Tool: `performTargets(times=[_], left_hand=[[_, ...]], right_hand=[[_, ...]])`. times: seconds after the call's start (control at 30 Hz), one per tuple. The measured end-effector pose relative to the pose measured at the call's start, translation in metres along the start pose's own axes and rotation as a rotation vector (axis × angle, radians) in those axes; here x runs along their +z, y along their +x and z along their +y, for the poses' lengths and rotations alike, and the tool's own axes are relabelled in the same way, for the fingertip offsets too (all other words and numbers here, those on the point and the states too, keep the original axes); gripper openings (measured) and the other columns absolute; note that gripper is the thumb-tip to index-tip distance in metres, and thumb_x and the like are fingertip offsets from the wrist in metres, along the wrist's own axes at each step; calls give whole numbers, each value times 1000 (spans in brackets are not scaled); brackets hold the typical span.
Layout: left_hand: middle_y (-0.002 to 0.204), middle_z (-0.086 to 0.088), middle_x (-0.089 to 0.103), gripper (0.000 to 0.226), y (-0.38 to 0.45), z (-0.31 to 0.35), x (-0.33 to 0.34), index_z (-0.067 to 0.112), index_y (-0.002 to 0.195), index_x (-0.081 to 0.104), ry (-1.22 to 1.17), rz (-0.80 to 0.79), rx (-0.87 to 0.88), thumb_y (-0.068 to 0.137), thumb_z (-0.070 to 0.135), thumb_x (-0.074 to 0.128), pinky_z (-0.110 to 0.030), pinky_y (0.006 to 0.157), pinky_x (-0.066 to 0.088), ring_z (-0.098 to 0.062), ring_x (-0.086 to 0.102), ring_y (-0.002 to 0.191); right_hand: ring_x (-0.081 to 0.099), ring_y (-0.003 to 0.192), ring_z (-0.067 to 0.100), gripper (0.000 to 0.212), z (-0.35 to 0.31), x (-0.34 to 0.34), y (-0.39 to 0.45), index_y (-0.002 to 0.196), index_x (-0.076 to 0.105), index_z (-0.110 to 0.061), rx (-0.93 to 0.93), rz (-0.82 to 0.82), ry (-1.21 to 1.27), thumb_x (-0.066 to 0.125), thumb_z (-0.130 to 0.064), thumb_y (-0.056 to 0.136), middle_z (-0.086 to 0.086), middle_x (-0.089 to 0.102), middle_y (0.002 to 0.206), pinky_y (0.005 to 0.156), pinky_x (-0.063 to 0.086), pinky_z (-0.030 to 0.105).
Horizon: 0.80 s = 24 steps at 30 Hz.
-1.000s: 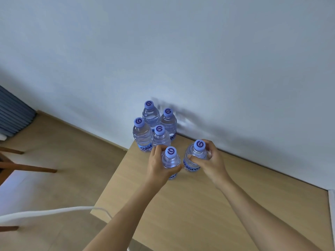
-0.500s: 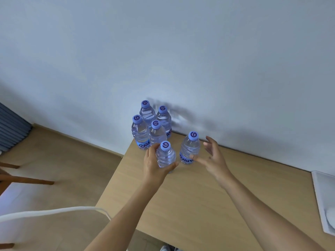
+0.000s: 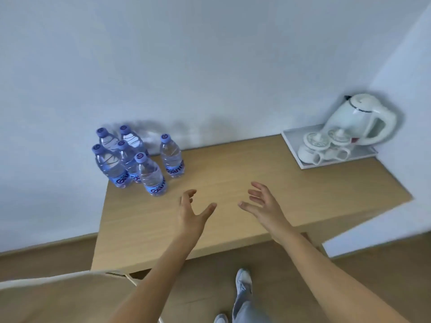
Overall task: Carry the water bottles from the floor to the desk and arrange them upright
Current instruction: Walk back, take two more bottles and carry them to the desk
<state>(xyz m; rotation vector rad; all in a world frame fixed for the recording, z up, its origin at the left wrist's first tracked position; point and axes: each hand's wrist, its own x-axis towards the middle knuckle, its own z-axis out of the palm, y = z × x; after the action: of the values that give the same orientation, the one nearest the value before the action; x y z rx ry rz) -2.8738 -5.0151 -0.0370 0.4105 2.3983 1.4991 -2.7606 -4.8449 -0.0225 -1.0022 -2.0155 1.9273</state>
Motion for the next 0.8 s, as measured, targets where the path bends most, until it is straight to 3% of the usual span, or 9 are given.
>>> performTargets(times=[0.23, 0.33, 0.47, 0.5, 0.63, 0.8], left_hand=[[130, 3, 49, 57, -72, 69, 115, 19, 126, 49, 111, -422, 178, 79, 38, 76, -25, 92, 38, -11, 48, 115], [129, 4, 51, 58, -107, 94, 180, 19, 127, 49, 137, -582, 245, 79, 39, 76, -25, 90, 40, -10, 49, 113], [126, 9, 52, 59, -171, 133, 288, 21, 126, 51, 138, -774, 308, 77, 43, 76, -22, 86, 40, -8, 51, 113], [126, 10, 52, 60, -186, 141, 311, 21, 128, 51, 130, -808, 318, 77, 43, 76, -21, 85, 39, -8, 51, 114], [128, 13, 49, 59, -258, 181, 420, 27, 126, 49, 90, -962, 298, 77, 45, 76, -23, 88, 38, -5, 48, 115], [125, 12, 51, 51, -327, 225, 526, 32, 119, 50, 137, -1063, 332, 77, 46, 75, -14, 76, 38, -6, 52, 109]], right_hand=[[55, 118, 10, 62, 48, -137, -106, 128, 47, -37, 62, 353, 150, 80, -28, 77, -4, 55, 127, 86, 44, 22], [58, 116, 12, 60, 73, -197, -152, 128, 48, -33, 87, 517, 185, 80, -26, 78, 0, 56, 127, 92, 49, 29], [59, 111, 15, 61, 114, -296, -218, 132, 48, -24, 124, 697, 232, 79, -19, 80, 4, 57, 127, 64, 47, 9], [59, 108, 14, 61, 122, -318, -230, 133, 48, -23, 131, 730, 232, 78, -19, 80, 3, 58, 126, 63, 46, 8], [61, 105, 10, 63, 154, -422, -290, 134, 49, -26, 166, 855, 213, 79, -25, 79, -3, 60, 122, 77, 49, 21], [62, 103, 5, 59, 178, -526, -346, 132, 50, -27, 200, 952, 233, 78, -26, 80, -3, 61, 120, 72, 47, 15]])
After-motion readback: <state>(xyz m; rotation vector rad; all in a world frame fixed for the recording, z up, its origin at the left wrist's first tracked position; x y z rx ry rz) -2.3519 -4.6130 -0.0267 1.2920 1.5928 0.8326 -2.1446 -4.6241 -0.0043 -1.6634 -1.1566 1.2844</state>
